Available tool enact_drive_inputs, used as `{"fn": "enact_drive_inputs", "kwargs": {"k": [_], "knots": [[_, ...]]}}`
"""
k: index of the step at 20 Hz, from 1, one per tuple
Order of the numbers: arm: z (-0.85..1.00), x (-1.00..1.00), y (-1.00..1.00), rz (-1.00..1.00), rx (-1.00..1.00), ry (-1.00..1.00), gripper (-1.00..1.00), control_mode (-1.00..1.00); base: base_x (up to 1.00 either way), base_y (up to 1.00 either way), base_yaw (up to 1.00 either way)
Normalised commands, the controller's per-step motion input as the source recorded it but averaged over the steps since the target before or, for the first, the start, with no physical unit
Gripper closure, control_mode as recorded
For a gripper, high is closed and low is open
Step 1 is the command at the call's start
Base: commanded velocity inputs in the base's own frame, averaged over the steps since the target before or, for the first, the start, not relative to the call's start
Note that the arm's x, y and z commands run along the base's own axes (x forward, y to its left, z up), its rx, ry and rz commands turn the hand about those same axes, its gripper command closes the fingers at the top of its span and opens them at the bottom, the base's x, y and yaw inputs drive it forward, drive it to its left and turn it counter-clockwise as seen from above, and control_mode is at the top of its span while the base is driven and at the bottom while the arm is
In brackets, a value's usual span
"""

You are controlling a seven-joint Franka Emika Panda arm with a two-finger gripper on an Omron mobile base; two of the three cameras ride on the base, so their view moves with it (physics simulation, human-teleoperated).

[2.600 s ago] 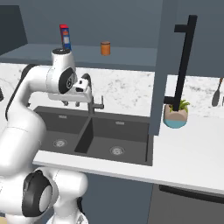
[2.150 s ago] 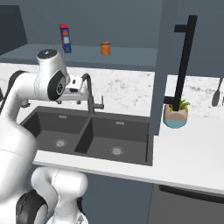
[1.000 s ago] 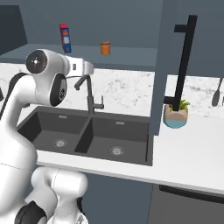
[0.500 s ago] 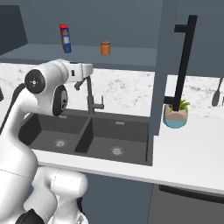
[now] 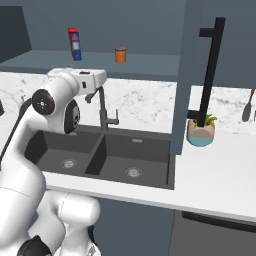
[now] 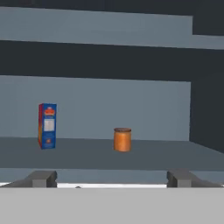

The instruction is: Pick the jam and place it on the digital scale for weighing, and close the cabinet.

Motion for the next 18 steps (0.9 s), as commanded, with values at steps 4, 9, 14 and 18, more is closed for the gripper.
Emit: {"fn": "enact_drive_inputs", "kwargs": {"k": [4, 9, 14, 18], "knots": [[0.14, 0.39, 0.0, 0.0, 0.0, 0.02, -1.0, -1.0, 0.0, 0.0, 0.0], [0.09, 0.66, -0.02, 0.0, 0.0, 0.12, -1.0, -1.0, 0.0, 0.0, 0.0], [0.1, 0.41, -0.15, 0.0, 0.0, 0.11, -1.0, -1.0, 0.0, 0.0, 0.0], [0.1, 0.52, -0.25, 0.01, 0.0, 0.1, -1.0, -1.0, 0.0, 0.0, 0.0]]}}
